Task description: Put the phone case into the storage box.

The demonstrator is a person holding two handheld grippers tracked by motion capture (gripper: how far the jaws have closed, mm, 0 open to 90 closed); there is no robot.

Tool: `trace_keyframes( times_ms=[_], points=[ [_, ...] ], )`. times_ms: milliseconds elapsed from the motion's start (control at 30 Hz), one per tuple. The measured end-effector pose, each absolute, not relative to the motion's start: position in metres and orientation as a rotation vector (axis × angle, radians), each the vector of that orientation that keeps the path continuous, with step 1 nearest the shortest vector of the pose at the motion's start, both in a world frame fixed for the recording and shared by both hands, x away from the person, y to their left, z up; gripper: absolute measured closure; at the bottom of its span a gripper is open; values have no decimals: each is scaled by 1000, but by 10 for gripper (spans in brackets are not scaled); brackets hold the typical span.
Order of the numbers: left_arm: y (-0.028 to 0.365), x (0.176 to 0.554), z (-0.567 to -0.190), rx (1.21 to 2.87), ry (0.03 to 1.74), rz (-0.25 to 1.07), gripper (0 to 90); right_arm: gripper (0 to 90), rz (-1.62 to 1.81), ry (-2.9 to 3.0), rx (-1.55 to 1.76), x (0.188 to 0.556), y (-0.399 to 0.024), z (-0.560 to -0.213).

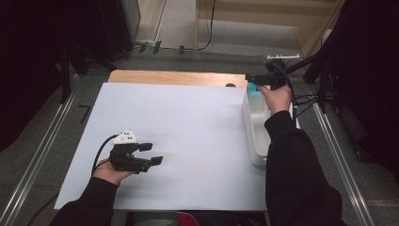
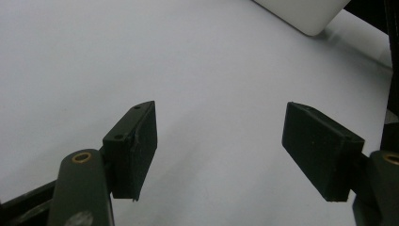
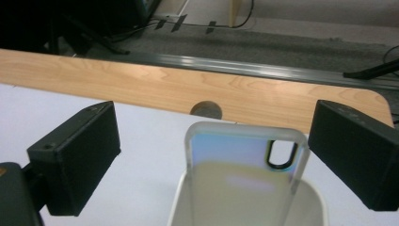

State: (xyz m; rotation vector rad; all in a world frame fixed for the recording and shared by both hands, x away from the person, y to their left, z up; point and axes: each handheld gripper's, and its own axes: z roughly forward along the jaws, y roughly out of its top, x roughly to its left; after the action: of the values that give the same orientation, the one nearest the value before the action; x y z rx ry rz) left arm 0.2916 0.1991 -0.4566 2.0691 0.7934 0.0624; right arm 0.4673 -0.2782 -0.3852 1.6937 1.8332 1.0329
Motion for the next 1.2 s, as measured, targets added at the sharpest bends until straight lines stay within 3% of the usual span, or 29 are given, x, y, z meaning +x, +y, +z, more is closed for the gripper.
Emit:
trace_keyframes(
  times_ms=[1200],
  points=[
    [201, 292, -456, 2065, 797, 58, 268, 17, 1162, 2095, 1463, 410, -248, -370]
  ],
)
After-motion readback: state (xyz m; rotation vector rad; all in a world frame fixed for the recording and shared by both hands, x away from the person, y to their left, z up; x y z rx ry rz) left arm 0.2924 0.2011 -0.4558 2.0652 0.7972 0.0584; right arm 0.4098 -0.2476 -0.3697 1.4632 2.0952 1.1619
